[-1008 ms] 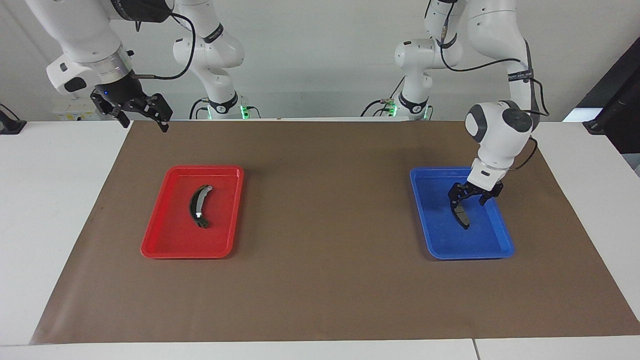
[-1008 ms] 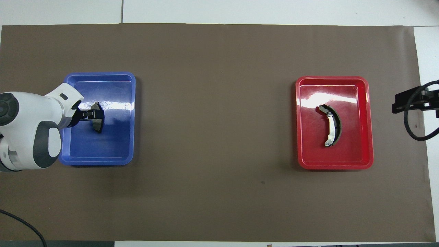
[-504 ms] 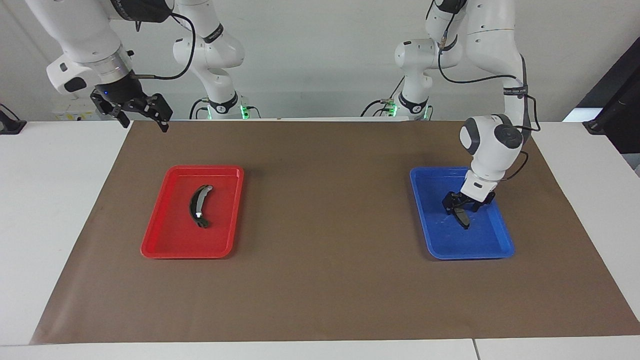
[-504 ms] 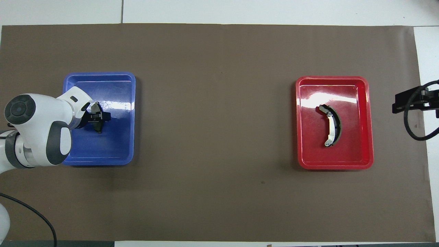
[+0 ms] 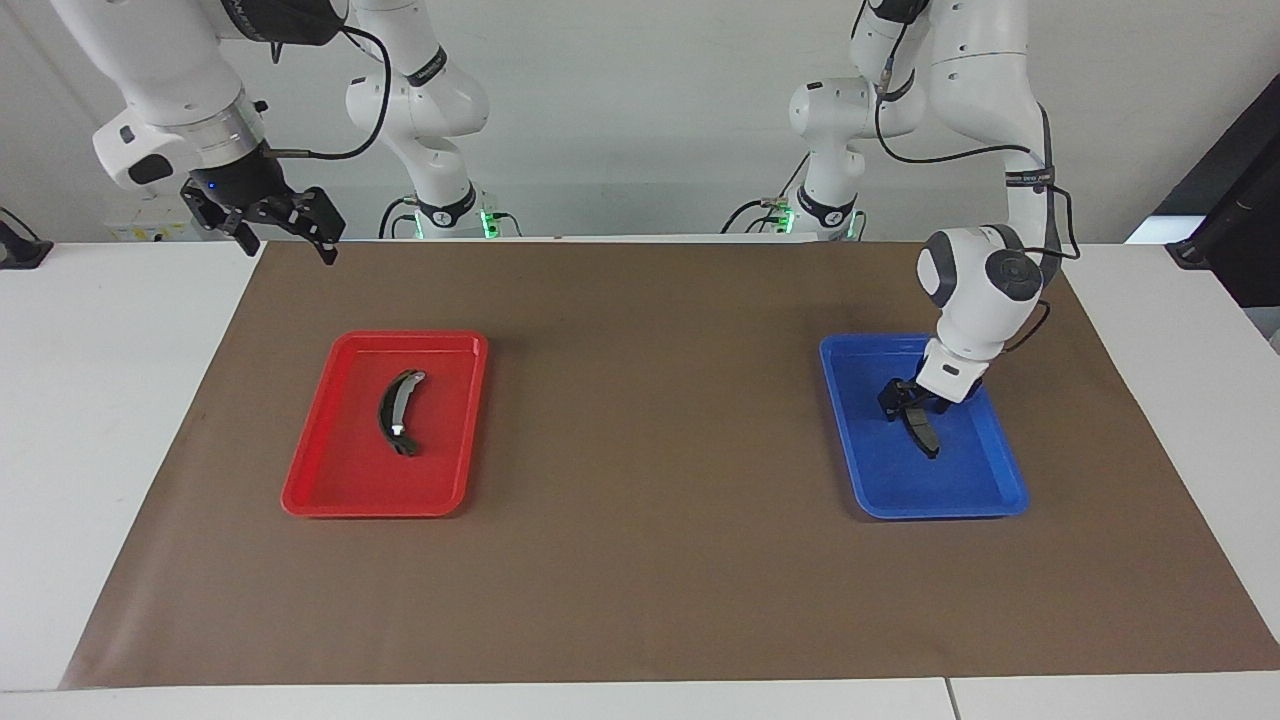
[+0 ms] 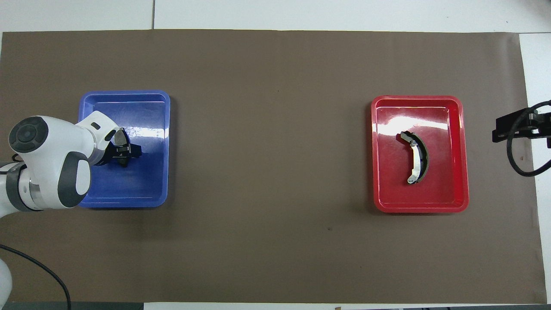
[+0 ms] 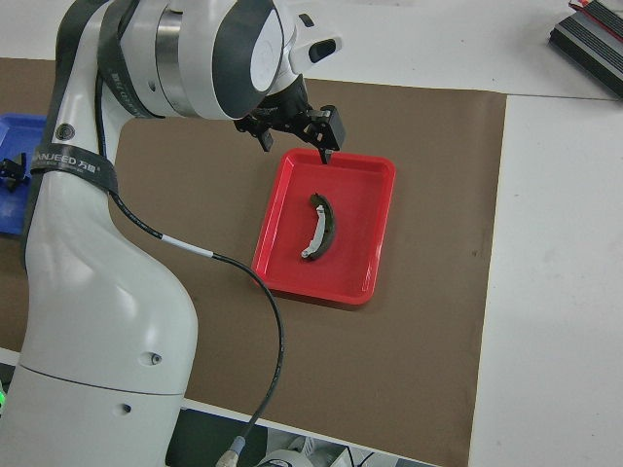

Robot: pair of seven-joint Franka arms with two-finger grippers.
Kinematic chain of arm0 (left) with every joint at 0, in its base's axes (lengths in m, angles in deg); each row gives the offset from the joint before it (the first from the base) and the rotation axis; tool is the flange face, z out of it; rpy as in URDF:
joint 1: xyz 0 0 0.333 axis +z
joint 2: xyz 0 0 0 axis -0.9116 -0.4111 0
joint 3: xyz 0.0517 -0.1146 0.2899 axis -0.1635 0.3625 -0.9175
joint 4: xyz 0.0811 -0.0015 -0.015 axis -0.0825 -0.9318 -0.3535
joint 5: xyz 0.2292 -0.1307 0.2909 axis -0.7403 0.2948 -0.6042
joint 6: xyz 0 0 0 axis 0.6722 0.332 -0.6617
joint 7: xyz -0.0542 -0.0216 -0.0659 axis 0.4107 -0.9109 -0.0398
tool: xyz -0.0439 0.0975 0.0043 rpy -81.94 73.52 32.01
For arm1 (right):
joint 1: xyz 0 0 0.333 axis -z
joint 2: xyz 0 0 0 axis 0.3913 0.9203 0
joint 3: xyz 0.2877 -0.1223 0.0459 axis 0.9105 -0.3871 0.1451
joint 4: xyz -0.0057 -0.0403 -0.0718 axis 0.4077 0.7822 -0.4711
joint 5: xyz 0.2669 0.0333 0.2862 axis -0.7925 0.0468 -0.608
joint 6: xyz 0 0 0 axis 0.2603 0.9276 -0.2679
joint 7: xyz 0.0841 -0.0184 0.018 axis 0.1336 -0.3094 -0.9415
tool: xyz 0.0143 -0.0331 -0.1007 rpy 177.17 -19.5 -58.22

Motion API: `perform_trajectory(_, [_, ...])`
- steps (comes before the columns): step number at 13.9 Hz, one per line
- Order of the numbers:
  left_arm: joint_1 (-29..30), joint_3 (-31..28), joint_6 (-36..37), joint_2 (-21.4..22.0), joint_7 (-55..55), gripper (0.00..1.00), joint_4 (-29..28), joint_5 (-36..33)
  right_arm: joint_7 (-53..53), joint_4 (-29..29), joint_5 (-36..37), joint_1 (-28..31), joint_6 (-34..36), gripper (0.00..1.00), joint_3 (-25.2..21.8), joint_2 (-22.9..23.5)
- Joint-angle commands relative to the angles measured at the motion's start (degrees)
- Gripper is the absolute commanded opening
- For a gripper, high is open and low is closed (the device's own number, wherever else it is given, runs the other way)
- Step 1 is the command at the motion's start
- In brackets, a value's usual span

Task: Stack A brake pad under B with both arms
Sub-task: 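Close the left gripper on the flat brake pad and lift it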

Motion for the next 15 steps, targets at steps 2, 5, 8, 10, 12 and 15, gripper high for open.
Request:
perform_trajectory(2, [-0.6, -0.3, 1.7, 1.4, 0.9, 0.63, -1.1, -0.2, -0.7, 0.2, 0.1, 0.7, -0.5, 1.00, 0.3, -0.1])
perform_trajectory(5, [-0.6, -0.3, 2.0, 2.1, 0.8, 0.25, -1.3, -0.2, -0.6, 0.2, 0.1, 0.7, -0.5, 1.00, 0.3, -0.1])
perform_trajectory(8, [-0.6, -0.3, 5.3, 4.1, 0.7, 0.09, -0.7, -0.2, -0.6, 0.2, 0.1, 0.6, -0.5, 1.00, 0.3, -0.2])
perform_trajectory(10, [-0.8, 0.0, 7.9, 5.7, 0.8, 0.04, 0.2, -0.2, -0.6, 0.2, 0.1, 0.6, -0.5, 1.00, 0.3, -0.1])
perform_trajectory(12, [-2.7, -0.1, 13.1, 6.5, 0.8, 0.01, 3.8, -0.2, -0.6, 0.2, 0.1, 0.7, -0.5, 1.00, 0.3, -0.1])
perform_trajectory(15, [-7.7, -0.1, 15.8, 5.9, 1.9, 0.01, 7.6, -0.2, -0.5, 0.2, 0.1, 0.7, -0.5, 1.00, 0.3, -0.1])
